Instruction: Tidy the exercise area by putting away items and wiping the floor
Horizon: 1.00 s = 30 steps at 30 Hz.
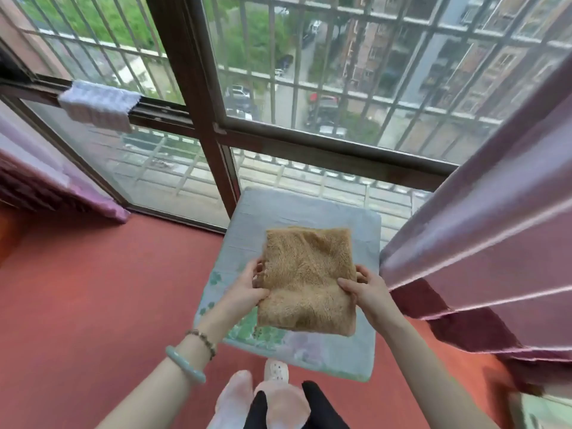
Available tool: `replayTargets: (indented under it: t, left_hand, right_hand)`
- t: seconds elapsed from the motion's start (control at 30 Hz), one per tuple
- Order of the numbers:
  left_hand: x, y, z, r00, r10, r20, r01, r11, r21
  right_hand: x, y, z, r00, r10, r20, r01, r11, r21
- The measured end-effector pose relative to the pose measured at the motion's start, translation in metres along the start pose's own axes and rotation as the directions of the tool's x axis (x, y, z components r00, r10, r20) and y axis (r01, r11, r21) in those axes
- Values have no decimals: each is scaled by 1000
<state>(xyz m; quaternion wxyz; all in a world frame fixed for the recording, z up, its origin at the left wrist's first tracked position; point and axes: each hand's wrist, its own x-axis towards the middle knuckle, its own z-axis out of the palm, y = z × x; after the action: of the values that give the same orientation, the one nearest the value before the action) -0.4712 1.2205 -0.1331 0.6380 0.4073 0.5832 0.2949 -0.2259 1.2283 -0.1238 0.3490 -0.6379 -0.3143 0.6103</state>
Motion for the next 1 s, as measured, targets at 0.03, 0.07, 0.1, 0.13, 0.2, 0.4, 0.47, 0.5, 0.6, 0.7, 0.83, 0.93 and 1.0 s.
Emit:
replayTargets:
  t: [0.03, 0.07, 0.1, 0.13, 0.2, 0.4, 0.47, 0.5, 0.6, 0.7, 0.83, 0.93, 1.0]
  left_hand:
    - [15, -2, 0, 1000, -9, 13, 9, 999, 32]
    - [30, -6, 0, 1000, -17, 26, 16, 998, 54]
    - [45, -10, -1, 999, -26, 37, 23, 997, 73]
    - [59, -15, -1, 999, -33, 42, 29, 995, 93]
    - [86, -28, 1, 998, -52, 44, 47, 993, 110]
    - [152, -78, 10, 985, -146, 90, 129, 975, 180]
    - [165, -94, 10, 985, -160, 66, 143, 967, 211]
    - [169, -100, 9, 986, -164, 35, 153, 962, 225]
    - [175, -117, 2, 995, -20, -101, 66, 875, 480]
    - [179, -120, -1, 970, 182, 164, -235, 500, 833]
    - [199, -129, 3, 904, 26, 426, -427, 97, 899]
    - [210, -135, 7, 911, -55, 409, -409, 12, 913]
    - [211, -132, 9, 919, -72, 389, -390, -8, 921]
  right_hand:
    - [14, 3, -2, 1000, 9, -11, -9, 1000, -18]
    - [27, 7, -2, 1000, 21, -16, -21, 999, -31]
    - [40, 12, -3, 999, 33, -19, -34, 998, -45]
    - [53, 19, -3, 999, 41, -22, -42, 997, -61]
    - [79, 36, -4, 999, 37, -39, -41, 994, -106]
    - [148, 101, -2, 990, 38, -133, -73, 961, -268]
    - [163, 120, -3, 985, 53, -166, -105, 942, -319]
    - [167, 125, -3, 980, 74, -185, -133, 932, -336]
    - [167, 139, -5, 955, -70, -287, -96, 846, -524]
    - [161, 145, -4, 865, -495, -87, 162, 439, -884]
    - [174, 167, -2, 860, -464, 211, 291, 106, -951]
    - [184, 182, -2, 924, -302, 235, 260, 42, -965]
    - [188, 184, -4, 937, -262, 230, 247, 33, -968]
